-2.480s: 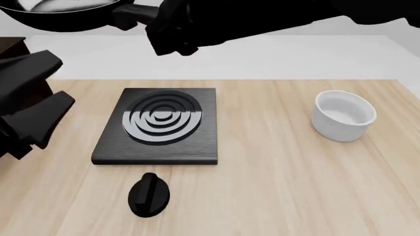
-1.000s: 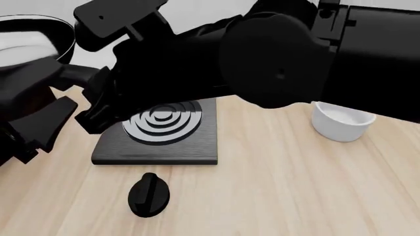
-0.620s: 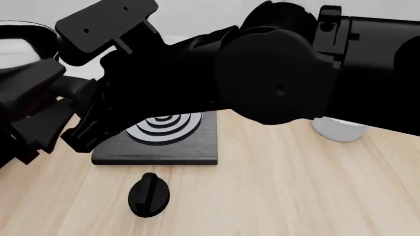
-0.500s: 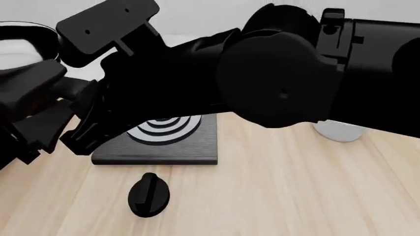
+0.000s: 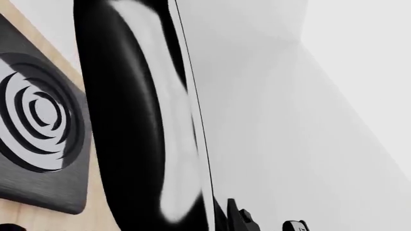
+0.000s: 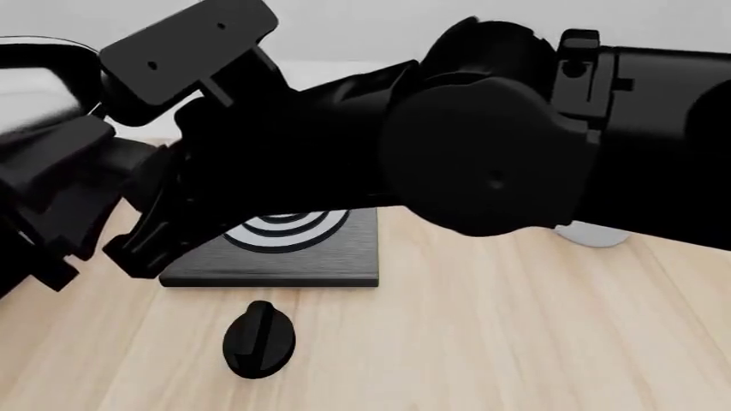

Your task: Put the frying pan on the cabinet shelf.

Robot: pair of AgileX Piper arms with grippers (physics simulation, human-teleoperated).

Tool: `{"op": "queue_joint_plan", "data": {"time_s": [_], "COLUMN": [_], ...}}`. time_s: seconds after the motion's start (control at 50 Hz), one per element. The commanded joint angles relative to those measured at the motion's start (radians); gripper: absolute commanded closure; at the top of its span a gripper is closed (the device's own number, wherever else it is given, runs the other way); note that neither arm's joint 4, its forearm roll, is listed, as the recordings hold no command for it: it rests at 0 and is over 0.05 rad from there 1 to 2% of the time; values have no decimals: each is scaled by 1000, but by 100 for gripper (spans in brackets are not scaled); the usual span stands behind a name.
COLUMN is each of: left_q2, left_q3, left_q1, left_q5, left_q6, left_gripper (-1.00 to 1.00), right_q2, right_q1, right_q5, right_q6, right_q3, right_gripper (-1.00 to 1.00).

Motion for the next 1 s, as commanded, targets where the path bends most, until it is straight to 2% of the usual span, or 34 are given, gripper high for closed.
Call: {"op": "queue_joint_plan", "data": {"time_s": [0.02,0.08,0.14,0.16,0.24,0.4,0.52,0.62,0.68,0.72,0.76,0.78,0.8,0.9,0.96,0.98,1.0], "left_q2": [9,7,6,5,4,5,2,3,1,-2,-13,-21,-15,-13,-12,-14,-16], "left_q3": [7,4,3,7,5,1,-2,-2,-7,-5,-18,-31,-21,-13,-14,-12,-16], "left_q1": [41,43,44,46,49,50,49,54,53,55,63,57,59,64,64,64,63], "left_q5": [12,17,16,13,12,13,19,18,25,22,35,45,37,34,35,33,38], "left_q6": [26,27,29,29,32,36,40,43,46,41,52,73,59,62,62,63,63], "left_gripper": [100,100,100,100,100,100,100,100,100,100,100,100,100,100,100,100,100], "right_q2": [-76,-89,-88,-95,-106,-167,-238,-301,-346,-413,-450,-477,-510,-590,-675,-678,-689], "right_q1": [30,29,42,32,31,9,-27,-76,-108,-161,-190,-203,-213,-260,-320,-319,-320], "right_q5": [-10,-19,-20,-20,-6,12,13,-31,-46,-66,-77,-87,-97,-118,-146,-153,-163], "right_q6": [-16,-5,-21,-18,14,6,22,25,50,77,75,97,143,155,161,181,171], "right_q3": [-2,9,12,17,4,15,48,149,200,269,307,333,364,449,543,564,583], "right_gripper": [100,100,100,-100,-100,-100,-100,-100,-100,-100,-100,-100,-100,-100,-100,-100,-100]}}
